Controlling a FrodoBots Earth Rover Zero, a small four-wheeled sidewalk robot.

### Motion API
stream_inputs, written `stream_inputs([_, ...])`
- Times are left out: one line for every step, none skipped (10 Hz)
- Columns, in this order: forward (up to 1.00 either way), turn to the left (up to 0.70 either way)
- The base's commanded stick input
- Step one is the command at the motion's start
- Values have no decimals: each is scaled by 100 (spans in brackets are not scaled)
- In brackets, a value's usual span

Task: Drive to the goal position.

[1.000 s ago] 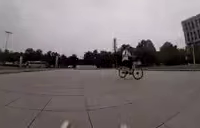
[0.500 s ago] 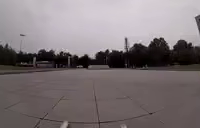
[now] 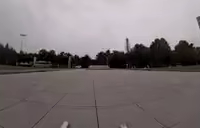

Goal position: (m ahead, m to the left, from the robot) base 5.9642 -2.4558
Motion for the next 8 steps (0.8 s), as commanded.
stream_inputs([70,0])
stream_inputs([70,0])
stream_inputs([70,0])
stream_inputs([70,-1])
stream_inputs([70,-3])
stream_inputs([70,-5])
stream_inputs([70,-1])
stream_inputs([70,0])
